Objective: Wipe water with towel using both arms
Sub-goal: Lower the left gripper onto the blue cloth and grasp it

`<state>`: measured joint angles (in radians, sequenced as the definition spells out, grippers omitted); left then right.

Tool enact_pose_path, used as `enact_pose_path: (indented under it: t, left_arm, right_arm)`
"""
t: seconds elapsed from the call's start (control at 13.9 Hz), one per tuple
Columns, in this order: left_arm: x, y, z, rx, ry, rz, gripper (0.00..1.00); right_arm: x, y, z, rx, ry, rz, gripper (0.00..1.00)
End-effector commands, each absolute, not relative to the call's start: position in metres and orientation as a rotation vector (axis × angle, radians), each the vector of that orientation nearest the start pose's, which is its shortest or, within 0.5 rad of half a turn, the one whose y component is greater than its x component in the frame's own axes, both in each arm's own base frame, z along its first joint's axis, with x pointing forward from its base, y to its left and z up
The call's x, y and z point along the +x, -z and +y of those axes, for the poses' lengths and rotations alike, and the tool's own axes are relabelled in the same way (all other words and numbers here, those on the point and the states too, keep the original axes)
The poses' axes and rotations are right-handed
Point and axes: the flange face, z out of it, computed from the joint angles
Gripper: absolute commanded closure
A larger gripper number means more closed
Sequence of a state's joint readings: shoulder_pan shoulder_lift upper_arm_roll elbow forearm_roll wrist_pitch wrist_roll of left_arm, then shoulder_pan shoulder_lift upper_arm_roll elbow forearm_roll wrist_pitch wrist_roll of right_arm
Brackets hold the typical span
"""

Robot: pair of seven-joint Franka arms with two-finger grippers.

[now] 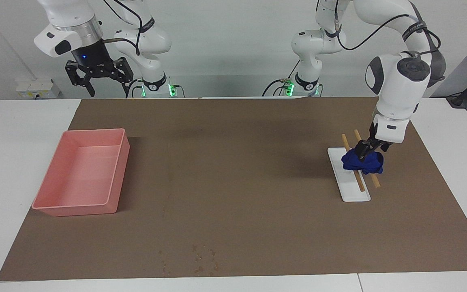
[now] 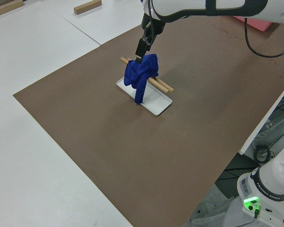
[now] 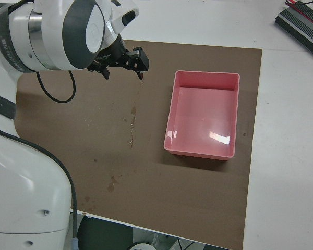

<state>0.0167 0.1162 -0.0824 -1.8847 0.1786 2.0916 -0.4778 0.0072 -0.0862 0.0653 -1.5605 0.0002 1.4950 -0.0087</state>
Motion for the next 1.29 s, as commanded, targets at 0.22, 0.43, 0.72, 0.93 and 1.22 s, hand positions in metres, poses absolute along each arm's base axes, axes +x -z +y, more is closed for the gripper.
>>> enact_pose_path:
  t: [0.22,0.43,0.72,0.93,1.22]
  left_arm:
    - [0.588,-0.435,-0.032,-2.896,0.291,-0.626,0.0]
    - [0.584,-0.427,-0.037,-2.89,0.292,-0.602,0.15]
    - [0.586,-0.433,-0.032,-2.892,0.286,-0.578,1.0]
    - [0.596,-0.45,-0.038,-2.919,0.237,-0.621,1.0]
    - [0.61,-0.517,-0.05,-3.105,0.087,-0.908,1.0]
  right_arm:
    - [0.506,-0.676,0.036,-3.137,0.052,-0.128,0.0]
    - [0.506,-0.676,0.036,-3.137,0.05,-0.128,0.0]
    - [0.505,-0.678,0.047,-3.135,0.062,-0.164,0.0]
    - [0.505,-0.677,0.052,-3.12,0.059,-0.173,0.0]
    - [0.505,-0.678,0.062,-3.025,0.064,-0.193,0.0]
